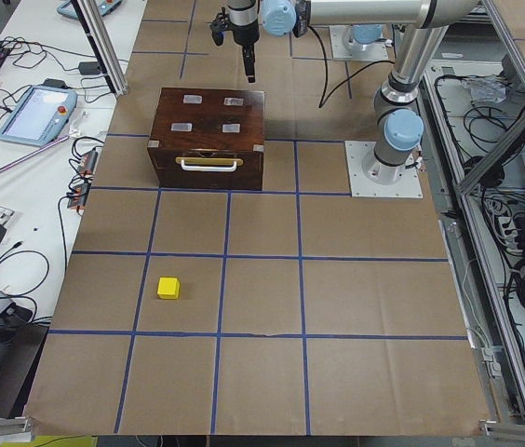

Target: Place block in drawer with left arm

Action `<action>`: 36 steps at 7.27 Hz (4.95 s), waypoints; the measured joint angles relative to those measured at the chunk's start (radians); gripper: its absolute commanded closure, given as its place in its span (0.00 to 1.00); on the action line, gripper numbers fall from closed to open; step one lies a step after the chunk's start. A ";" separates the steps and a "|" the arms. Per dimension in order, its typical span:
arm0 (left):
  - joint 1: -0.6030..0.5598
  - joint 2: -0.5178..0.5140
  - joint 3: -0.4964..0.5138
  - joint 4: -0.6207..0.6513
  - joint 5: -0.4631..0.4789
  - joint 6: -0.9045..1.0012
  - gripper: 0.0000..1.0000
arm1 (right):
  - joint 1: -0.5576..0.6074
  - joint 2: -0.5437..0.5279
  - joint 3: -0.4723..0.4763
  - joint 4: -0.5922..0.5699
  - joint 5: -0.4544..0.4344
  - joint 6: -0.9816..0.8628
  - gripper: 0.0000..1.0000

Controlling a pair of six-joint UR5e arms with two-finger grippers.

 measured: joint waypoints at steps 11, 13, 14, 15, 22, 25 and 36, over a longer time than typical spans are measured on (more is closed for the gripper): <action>0.005 0.019 -0.001 -0.001 0.011 0.013 0.01 | 0.000 0.000 0.000 0.000 0.000 0.000 0.00; 0.011 0.015 -0.001 -0.002 0.011 0.014 0.01 | 0.000 0.000 0.000 0.000 0.000 0.000 0.00; 0.018 0.012 -0.001 -0.002 0.011 0.015 0.01 | 0.000 0.000 0.000 0.000 0.000 0.000 0.00; 0.036 0.009 0.000 -0.002 0.011 0.016 0.01 | 0.000 0.000 -0.001 0.000 0.000 0.000 0.00; 0.425 -0.067 0.039 0.114 -0.002 0.518 0.01 | 0.000 0.000 0.000 0.000 0.000 -0.001 0.00; 0.594 -0.182 0.070 0.116 -0.059 0.638 0.01 | 0.000 0.000 -0.001 0.000 0.000 0.000 0.00; 0.685 -0.350 0.075 0.169 -0.375 0.745 0.01 | 0.000 0.000 -0.001 0.000 0.000 0.001 0.00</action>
